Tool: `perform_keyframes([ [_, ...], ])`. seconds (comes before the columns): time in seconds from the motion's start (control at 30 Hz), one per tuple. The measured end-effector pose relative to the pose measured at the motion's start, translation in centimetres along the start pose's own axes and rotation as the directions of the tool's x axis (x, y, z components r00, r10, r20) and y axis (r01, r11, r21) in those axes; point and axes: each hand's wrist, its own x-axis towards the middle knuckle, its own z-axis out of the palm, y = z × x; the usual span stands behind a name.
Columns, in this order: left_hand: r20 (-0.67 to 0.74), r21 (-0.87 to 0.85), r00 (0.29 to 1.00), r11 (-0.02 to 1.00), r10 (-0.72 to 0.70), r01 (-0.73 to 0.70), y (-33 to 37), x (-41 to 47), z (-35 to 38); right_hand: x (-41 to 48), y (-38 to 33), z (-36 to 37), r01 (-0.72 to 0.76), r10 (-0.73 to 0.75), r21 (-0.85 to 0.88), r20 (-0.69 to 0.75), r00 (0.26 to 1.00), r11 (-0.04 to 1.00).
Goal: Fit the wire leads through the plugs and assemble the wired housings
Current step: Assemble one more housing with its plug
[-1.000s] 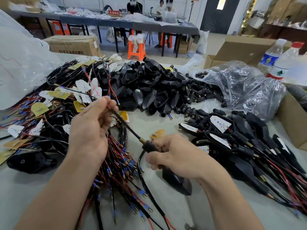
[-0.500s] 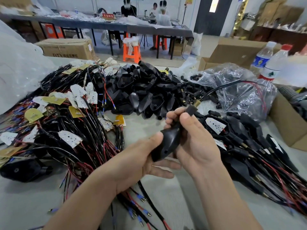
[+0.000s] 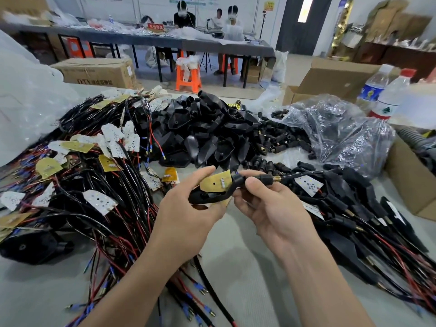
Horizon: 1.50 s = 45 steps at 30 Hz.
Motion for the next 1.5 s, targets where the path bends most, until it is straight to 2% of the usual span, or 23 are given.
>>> perform_keyframes([
  [0.07, 0.036, -0.223, 0.993, 0.968, -0.112, 0.117, 0.0, 0.2, 0.1, 0.2, 0.1, -0.2, 0.004, -0.004, 0.013, -0.006, 1.0, 1.0],
  [0.13, 0.032, -0.289, 0.99, 0.947, -0.134, 0.138, -0.2, 0.4, 0.3, 0.2, 0.1, -0.3, -0.001, 0.001, 0.007, -0.006, 1.0, 1.0],
  [0.37, -0.131, -0.049, 0.99, 0.997, 0.049, -0.056, -0.4, 0.3, 0.1, 0.3, 0.5, -0.1, -0.044, 0.045, 0.05, -0.036, 0.998, 0.998],
  [0.5, -0.092, -0.018, 0.988, 0.992, 0.124, -0.126, -0.3, 0.1, 0.0, 0.3, 0.4, 0.0, -0.036, 0.042, 0.091, -0.06, 0.997, 0.995],
  [0.6, -0.05, -0.215, 0.998, 0.975, 0.044, -0.054, -0.1, 0.2, 0.1, 0.2, 0.2, -0.2, -0.022, 0.03, 0.115, -0.071, 0.997, 0.993],
  [0.67, -0.095, -0.316, 0.995, 0.949, -0.033, 0.001, -0.3, 0.3, 0.4, 0.2, 0.2, -0.2, -0.009, 0.017, 0.121, -0.071, 0.997, 0.993],
  [0.77, -0.196, -0.373, 0.969, 0.925, -0.151, 0.069, -0.6, 0.4, 0.5, 0.1, 0.5, -0.1, 0.027, -0.021, 0.068, -0.079, 0.997, 0.997],
  [0.8, -0.214, -0.355, 0.962, 0.931, -0.169, 0.084, -0.7, 0.4, 0.5, 0.1, 0.6, -0.1, 0.043, -0.039, 0.039, -0.09, 0.995, 0.998],
  [0.9, -0.217, -0.158, 0.96, 0.977, -0.176, 0.144, -0.9, 0.5, 0.1, 0.1, 0.8, 0.0, 0.091, -0.094, -0.031, -0.11, 0.989, 0.995],
  [1.0, -0.201, 0.007, 0.965, 0.985, -0.168, 0.173, -1.3, 0.6, 0.1, 0.0, 1.0, 0.2, 0.113, -0.12, -0.094, -0.074, 0.99, 0.989],
  [1.1, -0.197, -0.072, 0.966, 0.986, -0.165, 0.153, -1.6, 0.8, -0.1, -0.1, 1.1, 0.4, 0.092, -0.103, -0.127, -0.082, 0.991, 0.988],
  [1.2, -0.208, -0.152, 0.972, 0.985, -0.113, 0.082, -1.4, 0.9, -0.3, 0.0, 1.0, 0.4, 0.043, -0.048, -0.058, -0.087, 0.995, 0.997],
  [1.37, -0.327, -0.014, 0.944, 0.999, -0.034, 0.032, -0.9, 0.6, -0.5, -0.1, 0.8, 0.4, 0.039, -0.039, 0.009, -0.054, 0.998, 0.999],
  [1.43, -0.265, -0.108, 0.961, 0.993, -0.078, 0.051, -0.9, 0.8, -0.6, -0.1, 0.7, 0.4, 0.027, -0.025, 0.042, -0.04, 0.999, 0.999],
  [1.5, -0.103, -0.298, 0.981, 0.946, -0.165, 0.128, -0.5, 1.0, -0.6, 0.0, 0.6, 0.2, -0.007, 0.009, 0.082, -0.023, 1.0, 0.997],
])
